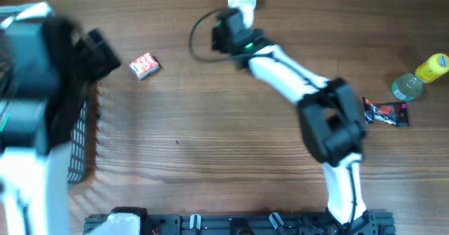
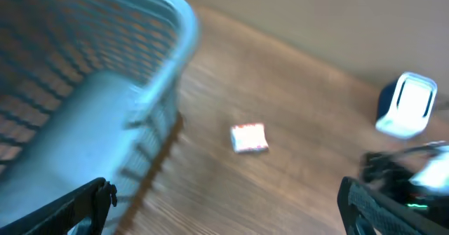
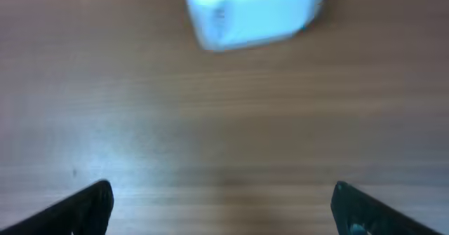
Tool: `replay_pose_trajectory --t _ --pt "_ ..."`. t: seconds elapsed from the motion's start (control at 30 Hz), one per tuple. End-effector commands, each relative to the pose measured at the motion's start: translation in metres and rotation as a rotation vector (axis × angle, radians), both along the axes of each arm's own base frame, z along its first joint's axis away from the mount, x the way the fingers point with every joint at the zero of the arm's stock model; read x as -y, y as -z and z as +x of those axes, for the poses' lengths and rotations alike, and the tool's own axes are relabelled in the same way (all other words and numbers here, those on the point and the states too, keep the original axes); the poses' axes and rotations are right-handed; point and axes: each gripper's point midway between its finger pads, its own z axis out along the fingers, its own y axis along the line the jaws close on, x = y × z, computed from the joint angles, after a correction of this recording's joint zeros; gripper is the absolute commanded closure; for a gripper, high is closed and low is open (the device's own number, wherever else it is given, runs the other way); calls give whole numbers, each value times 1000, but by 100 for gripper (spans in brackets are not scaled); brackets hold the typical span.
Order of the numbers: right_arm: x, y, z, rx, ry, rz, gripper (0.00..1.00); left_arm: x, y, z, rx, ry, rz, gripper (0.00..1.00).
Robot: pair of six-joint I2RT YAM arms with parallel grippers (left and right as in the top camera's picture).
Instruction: Scan the item barcode
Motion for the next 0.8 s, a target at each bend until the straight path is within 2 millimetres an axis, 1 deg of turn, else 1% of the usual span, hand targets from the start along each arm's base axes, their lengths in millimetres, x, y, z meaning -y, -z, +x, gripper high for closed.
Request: replay_pose_trajectory --t 0.0,0.03,0.1,0.17,0.2,0.23,0.27,0.3,0.37,0.47,0.57,0.63,0.67,0.73,0.77 --pt "41 -52 2 -32 -16 145 0 24 78 61 -206 69 -82 0" --pt "60 -53 1 -64 3 160 0 25 101 74 -260 54 -87 0" --pt "89 -50 -1 -110 48 163 0 29 143 91 -340 -41 -168 0" --pt "118 -41 -6 -162 101 148 0 39 186 100 -438 -90 -245 0" --pt "130 -36 -10 -193 123 139 0 44 211 103 -496 -107 -272 0" --pt "137 -33 -13 -214 137 133 0 48 232 106 -547 -112 -275 0" --pt "143 -30 -16 -231 149 129 0 50 250 108 -586 -112 -268 0" --pt "147 -29 -16 -235 146 120 0 54 274 108 -644 -111 -257 0" --pt "148 -29 -16 -234 137 113 0 60 296 109 -680 -106 -247 0" --pt "147 -29 -16 -235 137 113 0 64 320 116 -652 -116 -246 0" --pt "147 -28 -18 -243 132 106 0 61 332 118 -634 -123 -252 0" --pt "147 -28 -19 -244 122 98 0 53 338 118 -625 -140 -239 0" --pt "148 -28 -18 -243 116 93 0 44 339 117 -625 -162 -206 0" --pt "149 -28 -18 -242 115 83 0 25 336 113 -622 -206 -109 0" --pt "149 -28 -18 -241 111 80 0 20 334 113 -618 -213 -79 0"
